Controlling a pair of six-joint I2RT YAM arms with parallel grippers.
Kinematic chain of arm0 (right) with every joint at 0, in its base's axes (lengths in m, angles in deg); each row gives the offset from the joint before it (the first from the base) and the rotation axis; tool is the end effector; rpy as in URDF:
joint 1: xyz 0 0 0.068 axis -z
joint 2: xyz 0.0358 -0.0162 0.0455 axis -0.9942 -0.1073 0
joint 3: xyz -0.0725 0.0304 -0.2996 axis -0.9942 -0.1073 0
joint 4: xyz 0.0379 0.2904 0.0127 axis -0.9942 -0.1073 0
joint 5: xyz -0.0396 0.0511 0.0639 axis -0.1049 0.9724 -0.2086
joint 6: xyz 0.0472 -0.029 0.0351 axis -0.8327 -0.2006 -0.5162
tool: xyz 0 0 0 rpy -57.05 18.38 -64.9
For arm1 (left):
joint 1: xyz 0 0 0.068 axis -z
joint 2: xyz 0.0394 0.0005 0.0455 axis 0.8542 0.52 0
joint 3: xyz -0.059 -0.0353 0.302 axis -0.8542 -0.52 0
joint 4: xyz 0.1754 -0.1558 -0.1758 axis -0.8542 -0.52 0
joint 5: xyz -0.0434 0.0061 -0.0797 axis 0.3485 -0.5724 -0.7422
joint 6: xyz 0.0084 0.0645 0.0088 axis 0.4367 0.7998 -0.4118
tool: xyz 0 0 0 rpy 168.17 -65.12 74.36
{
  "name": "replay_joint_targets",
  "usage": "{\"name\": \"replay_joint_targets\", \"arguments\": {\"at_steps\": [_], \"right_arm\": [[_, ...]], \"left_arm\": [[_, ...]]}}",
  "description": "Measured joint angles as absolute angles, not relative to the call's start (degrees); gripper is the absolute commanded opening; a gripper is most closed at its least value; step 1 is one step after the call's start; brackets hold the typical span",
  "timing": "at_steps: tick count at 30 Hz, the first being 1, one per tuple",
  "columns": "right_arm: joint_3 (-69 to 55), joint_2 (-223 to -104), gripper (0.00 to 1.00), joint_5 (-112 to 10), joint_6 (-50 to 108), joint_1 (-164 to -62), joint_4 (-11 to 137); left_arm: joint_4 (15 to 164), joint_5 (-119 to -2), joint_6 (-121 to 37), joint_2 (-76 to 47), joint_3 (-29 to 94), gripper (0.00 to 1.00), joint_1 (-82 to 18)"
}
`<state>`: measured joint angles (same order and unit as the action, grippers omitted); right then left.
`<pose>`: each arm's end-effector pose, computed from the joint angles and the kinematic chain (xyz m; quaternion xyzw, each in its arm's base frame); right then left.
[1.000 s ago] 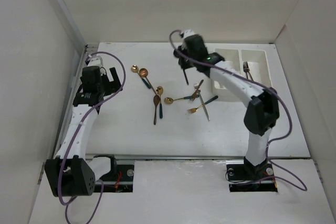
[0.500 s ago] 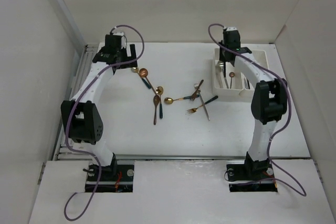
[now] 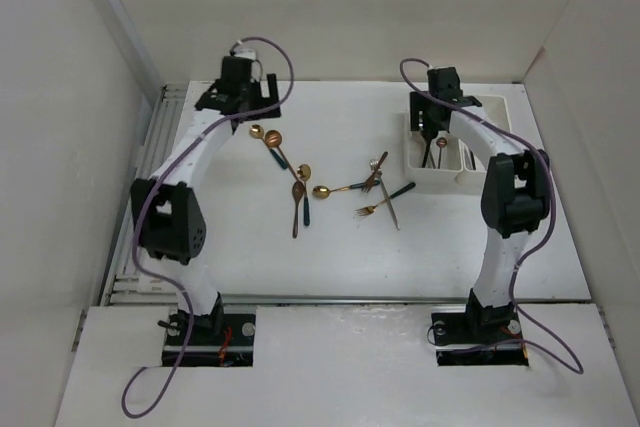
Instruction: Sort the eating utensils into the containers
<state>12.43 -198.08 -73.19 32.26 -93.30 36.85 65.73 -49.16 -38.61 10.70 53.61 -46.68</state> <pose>0.5111 0.0715 0.2557 -0.0002 0.9229 -0.0799 0.3767 0.4595 -0.0948 0.3729 0.0128 0.8626 -0.0685 0.5011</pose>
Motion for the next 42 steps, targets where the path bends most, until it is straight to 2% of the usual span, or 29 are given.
{"name": "replay_joint_targets", "arguments": {"at_steps": [1,5,8,12,17,22,25,28,29,30,31,32,42], "right_arm": [[12.1,-197.1,0.89,-73.2,32.2,-93.3,36.6],[11.1,-192.4,0.89,-73.1,32.3,-93.5,36.9],[9.9,-188.7,0.89,-73.1,32.3,-93.7,37.5],[7.7,-186.0,0.89,-73.2,32.5,-93.7,38.4],[5.0,-185.9,0.89,-73.2,32.5,-93.7,38.0],[4.6,-185.8,0.89,-73.2,32.5,-93.6,38.0],[4.6,-185.8,0.89,-73.2,32.5,-93.6,38.0],[4.8,-185.8,0.89,-73.2,32.6,-93.6,38.0],[4.8,-185.8,0.89,-73.2,32.7,-93.6,38.0],[4.8,-185.8,0.89,-73.2,32.9,-93.6,38.0],[5.0,-185.7,0.89,-73.2,32.9,-93.6,37.9],[5.2,-185.7,0.88,-73.2,33.1,-93.6,37.9],[6.4,-182.8,0.89,-74.4,37.8,-98.5,37.7]], "left_arm": [[65.2,-49.8,-40.3,13.7,53.6,0.84,-45.4],[61.9,-50.5,-44.6,25.2,53.4,0.75,-43.6],[59.4,-50.4,-46.3,30.3,53.4,0.75,-43.9],[57.8,-50.5,-47.8,31.4,53.7,0.72,-44.3],[57.8,-49.5,-49.1,32.1,55.8,0.60,-44.4],[57.7,-47.9,-50.0,33.8,56.0,0.59,-44.4],[58.1,-47.3,-50.4,33.7,55.5,0.56,-44.5],[58.5,-47.1,-51.0,33.5,54.8,0.33,-45.2],[58.6,-47.0,-51.2,33.5,54.7,0.28,-45.6],[58.6,-47.2,-51.2,33.5,54.7,0.14,-46.2],[58.6,-47.1,-51.5,33.5,54.6,0.05,-46.6],[58.7,-47.6,-51.7,33.5,54.6,0.01,-47.0],[58.3,-49.6,-51.8,31.9,53.2,0.00,-51.8]]}}
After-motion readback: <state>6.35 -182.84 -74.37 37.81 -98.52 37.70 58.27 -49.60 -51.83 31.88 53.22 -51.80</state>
